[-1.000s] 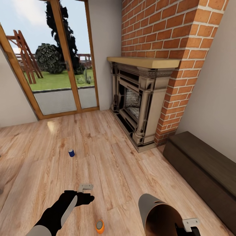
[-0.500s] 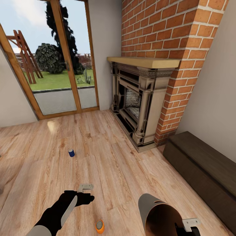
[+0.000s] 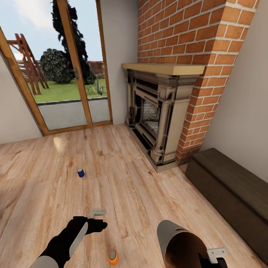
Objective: Put the three can of soda from the living room inside the tash can in the kitchen.
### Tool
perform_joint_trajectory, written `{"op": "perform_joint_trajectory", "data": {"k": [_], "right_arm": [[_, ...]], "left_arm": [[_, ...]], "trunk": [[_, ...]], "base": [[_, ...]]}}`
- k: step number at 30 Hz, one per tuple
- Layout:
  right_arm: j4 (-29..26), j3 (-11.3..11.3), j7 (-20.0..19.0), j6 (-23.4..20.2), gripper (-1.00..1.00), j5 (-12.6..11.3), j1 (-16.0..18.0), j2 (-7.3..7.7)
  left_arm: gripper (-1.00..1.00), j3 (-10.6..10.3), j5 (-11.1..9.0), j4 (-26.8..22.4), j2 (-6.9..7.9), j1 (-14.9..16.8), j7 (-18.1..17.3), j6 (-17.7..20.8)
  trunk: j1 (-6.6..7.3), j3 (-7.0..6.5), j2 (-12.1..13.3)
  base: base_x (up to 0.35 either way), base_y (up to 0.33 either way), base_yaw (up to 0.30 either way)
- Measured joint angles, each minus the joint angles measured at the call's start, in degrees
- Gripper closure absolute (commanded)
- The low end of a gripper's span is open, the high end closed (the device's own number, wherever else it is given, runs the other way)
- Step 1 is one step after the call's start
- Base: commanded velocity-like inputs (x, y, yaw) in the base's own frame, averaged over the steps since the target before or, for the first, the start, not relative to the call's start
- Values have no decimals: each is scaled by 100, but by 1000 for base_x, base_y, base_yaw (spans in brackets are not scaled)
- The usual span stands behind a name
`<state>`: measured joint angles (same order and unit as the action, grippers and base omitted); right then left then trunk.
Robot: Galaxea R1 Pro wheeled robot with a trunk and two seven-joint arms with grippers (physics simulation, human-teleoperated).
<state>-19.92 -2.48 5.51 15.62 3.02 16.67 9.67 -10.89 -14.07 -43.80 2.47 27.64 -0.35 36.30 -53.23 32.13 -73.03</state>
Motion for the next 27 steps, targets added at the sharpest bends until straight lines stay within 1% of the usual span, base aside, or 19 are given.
{"op": "perform_joint_trajectory", "data": {"k": [11, 17, 19, 21, 22, 25, 26, 27], "right_arm": [[-11, 20, -1, -5, 100, -2, 0, 4], [-88, 77, 21, -175, 100, -60, 10, -1], [-183, 143, 39, -592, 100, -155, 39, -7], [-301, 154, 38, -1094, 100, -186, 56, -7], [-511, 185, 36, -1669, 100, -212, 70, -4], [-1087, 262, 29, -2542, 100, -223, 98, -5], [-1506, 306, 33, -3126, 100, -232, 104, -7], [-1780, 331, 29, -3424, 100, -216, 116, -11]], "left_arm": [[-100, 0, 1, 3, -1, 1, 0, -6], [-100, -1, 3, -2, -20, 2, 0, -6], [-100, 0, 7, -3, -60, 3, 0, -3], [-100, -1, 11, -2, -85, 4, 0, -2], [-100, -1, 13, -2, -108, 4, 0, -1], [-100, -3, 15, -2, -142, 5, 0, -6], [-100, -5, 16, -5, -173, 4, 0, -3], [-100, -7, 19, -3, -190, 5, 0, -4]], "trunk": [[-242, 202, -441], [-373, 348, -682], [-418, 400, -762], [-461, 453, -842], [-483, 480, -882], [-549, 559, -1003], [-571, 587, -1043], [-593, 613, -1083]], "base": [[0, 0, 0], [0, 0, 0], [0, 0, 0], [0, 0, 0], [0, 0, 0], [0, 0, 0], [0, 0, 0], [0, 0, 0]]}}
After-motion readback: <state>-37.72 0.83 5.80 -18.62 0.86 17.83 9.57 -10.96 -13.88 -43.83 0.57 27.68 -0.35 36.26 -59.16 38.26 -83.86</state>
